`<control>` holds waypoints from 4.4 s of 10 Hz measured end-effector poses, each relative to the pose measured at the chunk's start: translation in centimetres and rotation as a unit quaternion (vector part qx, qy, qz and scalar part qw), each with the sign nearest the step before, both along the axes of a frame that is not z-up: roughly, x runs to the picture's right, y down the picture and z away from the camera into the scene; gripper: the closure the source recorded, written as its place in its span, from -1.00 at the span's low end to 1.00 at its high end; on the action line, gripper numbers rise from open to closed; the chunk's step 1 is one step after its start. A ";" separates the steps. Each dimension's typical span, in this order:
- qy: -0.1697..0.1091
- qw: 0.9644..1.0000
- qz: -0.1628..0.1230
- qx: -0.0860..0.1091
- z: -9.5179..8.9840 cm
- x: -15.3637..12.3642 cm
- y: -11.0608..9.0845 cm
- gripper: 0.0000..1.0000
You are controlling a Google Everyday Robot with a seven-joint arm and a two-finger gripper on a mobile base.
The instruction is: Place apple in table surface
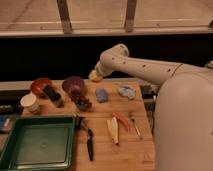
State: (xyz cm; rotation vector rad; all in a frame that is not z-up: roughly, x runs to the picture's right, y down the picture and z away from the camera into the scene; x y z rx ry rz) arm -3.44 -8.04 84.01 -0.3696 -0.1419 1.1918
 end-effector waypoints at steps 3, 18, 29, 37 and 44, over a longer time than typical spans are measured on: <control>0.021 1.000 0.012 -0.002 -0.1 1.4 0.0 0.65; 0.153 0.974 0.081 -0.147 4.3 14.2 10.2 0.65; 0.079 0.970 0.101 -0.205 9.3 10.0 14.1 0.65; 0.075 0.970 0.111 -0.204 9.1 10.7 14.7 -0.38; 0.069 0.974 0.095 -0.195 8.4 10.1 14.1 -0.60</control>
